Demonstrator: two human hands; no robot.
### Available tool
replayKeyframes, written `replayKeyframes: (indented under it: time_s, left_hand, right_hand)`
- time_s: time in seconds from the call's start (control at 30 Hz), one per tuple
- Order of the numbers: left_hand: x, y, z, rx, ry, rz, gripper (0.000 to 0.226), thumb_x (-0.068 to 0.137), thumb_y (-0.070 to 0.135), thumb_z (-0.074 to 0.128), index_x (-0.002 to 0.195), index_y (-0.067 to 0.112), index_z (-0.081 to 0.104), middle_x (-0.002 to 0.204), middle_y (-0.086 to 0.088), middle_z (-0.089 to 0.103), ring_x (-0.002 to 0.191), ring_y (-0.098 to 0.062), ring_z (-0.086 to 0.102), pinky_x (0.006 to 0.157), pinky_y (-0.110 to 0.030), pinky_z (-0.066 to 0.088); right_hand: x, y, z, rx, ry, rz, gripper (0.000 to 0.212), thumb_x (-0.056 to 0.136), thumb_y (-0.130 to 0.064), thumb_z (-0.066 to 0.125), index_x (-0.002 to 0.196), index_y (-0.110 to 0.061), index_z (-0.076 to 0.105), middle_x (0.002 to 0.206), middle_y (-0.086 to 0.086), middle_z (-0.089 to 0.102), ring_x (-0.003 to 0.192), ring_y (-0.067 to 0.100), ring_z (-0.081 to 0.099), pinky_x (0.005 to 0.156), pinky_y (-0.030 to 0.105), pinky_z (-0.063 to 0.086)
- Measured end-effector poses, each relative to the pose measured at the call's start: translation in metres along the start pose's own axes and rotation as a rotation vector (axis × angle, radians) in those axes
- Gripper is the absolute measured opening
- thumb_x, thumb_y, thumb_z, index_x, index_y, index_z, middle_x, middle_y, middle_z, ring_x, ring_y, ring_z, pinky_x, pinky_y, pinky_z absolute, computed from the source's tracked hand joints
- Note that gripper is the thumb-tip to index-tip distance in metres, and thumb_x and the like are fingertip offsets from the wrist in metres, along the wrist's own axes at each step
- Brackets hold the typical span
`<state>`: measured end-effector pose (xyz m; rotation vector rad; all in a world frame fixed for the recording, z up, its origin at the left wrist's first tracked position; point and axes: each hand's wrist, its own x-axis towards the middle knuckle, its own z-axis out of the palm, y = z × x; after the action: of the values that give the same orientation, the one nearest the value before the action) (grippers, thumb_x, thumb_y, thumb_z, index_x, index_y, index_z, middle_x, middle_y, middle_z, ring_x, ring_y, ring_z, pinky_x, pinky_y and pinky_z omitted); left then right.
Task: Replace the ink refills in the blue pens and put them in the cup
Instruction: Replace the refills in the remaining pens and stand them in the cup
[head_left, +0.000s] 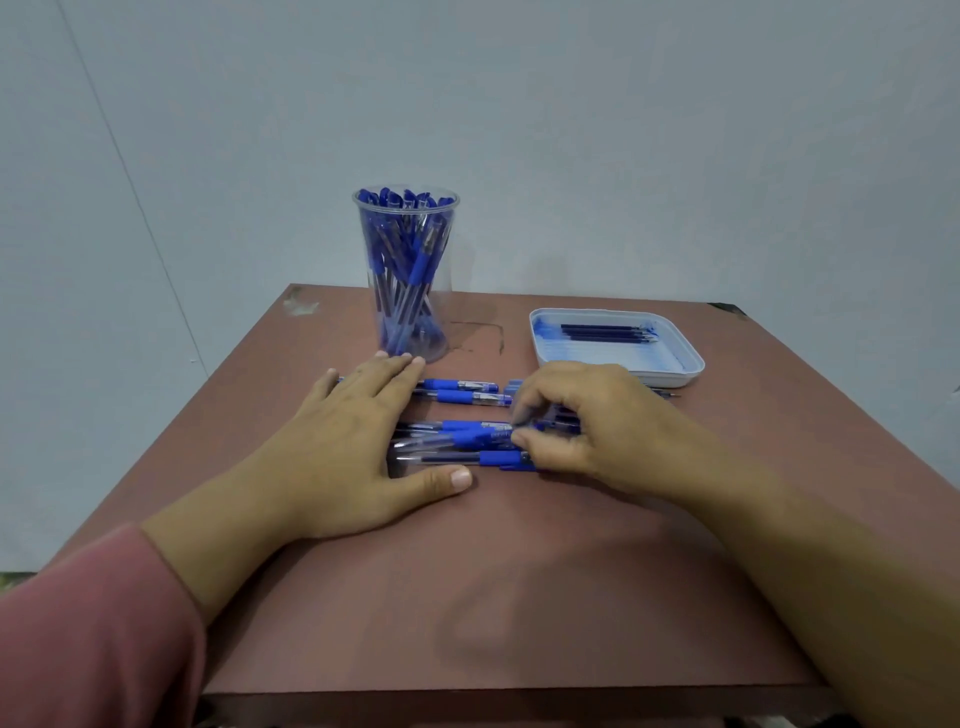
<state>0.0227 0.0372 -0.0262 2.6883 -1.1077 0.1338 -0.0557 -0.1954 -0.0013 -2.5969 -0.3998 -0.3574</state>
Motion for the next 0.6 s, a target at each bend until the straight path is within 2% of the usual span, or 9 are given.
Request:
replayKeyframes:
  time_s: [0.1, 0.2, 0.3, 0.4, 0.5, 0.6]
  left_hand:
    - [0.002, 0.001, -0.004, 0.011, 0.141, 0.06, 0.104, 0.072, 0.088, 0.022, 0.153, 0.024, 0.016, 0.157, 0.007, 0.024, 0.145, -0.009, 0.017, 0.12, -0.044, 0.01]
    - [0.008, 0.004, -0.008, 0.051, 0.315, 0.163, 0.077, 0.084, 0.071, 0.035, 0.145, 0.025, 0.039, 0.143, 0.005, 0.047, 0.133, -0.012, 0.04, 0.116, -0.048, 0.023]
    - [0.023, 0.015, -0.015, 0.088, 0.401, 0.289, 0.058, 0.087, 0.056, 0.045, 0.134, 0.023, 0.053, 0.123, 0.006, 0.063, 0.113, -0.013, 0.057, 0.106, -0.04, 0.036]
    - [0.04, 0.025, -0.023, -0.042, 0.368, 0.333, 0.05, 0.087, 0.048, 0.057, 0.131, 0.023, 0.057, 0.111, 0.01, 0.069, 0.098, -0.012, 0.065, 0.09, -0.029, 0.049]
    - [0.057, 0.026, -0.019, -0.134, 0.28, 0.276, 0.043, 0.088, 0.036, 0.064, 0.13, 0.034, 0.055, 0.111, 0.014, 0.068, 0.098, -0.008, 0.066, 0.085, -0.036, 0.055]
    - [0.065, 0.023, -0.008, -0.214, 0.296, 0.265, 0.033, 0.091, 0.027, 0.062, 0.122, 0.035, 0.059, 0.1, 0.014, 0.07, 0.087, -0.005, 0.064, 0.076, -0.033, 0.054]
  right_hand:
    - [0.001, 0.006, -0.003, 0.026, 0.053, 0.046, 0.005, 0.09, -0.031, 0.062, 0.087, -0.028, 0.064, 0.082, -0.015, 0.065, 0.078, 0.004, 0.061, 0.067, 0.016, 0.045]
    - [0.002, 0.009, -0.004, 0.07, 0.117, 0.043, 0.009, 0.093, -0.03, 0.058, 0.092, -0.025, 0.064, 0.08, -0.013, 0.067, 0.077, 0.003, 0.062, 0.065, 0.015, 0.046]
    - [0.005, 0.012, -0.004, 0.114, 0.195, 0.06, 0.007, 0.094, -0.03, 0.057, 0.091, -0.03, 0.064, 0.079, -0.014, 0.066, 0.076, 0.002, 0.061, 0.066, 0.013, 0.045]
    - [0.011, 0.021, -0.005, 0.213, 0.244, 0.129, 0.015, 0.095, -0.026, 0.056, 0.084, -0.034, 0.061, 0.073, -0.016, 0.067, 0.071, 0.0, 0.062, 0.067, 0.013, 0.047]
    - [0.016, 0.028, -0.008, 0.395, 0.28, 0.209, 0.014, 0.096, -0.022, 0.055, 0.085, -0.027, 0.063, 0.073, -0.007, 0.071, 0.065, 0.0, 0.063, 0.071, 0.019, 0.05]
    - [0.016, 0.034, -0.009, 0.405, 0.293, 0.165, 0.009, 0.094, -0.028, 0.057, 0.087, -0.03, 0.063, 0.076, -0.006, 0.071, 0.068, 0.002, 0.065, 0.072, 0.022, 0.052]
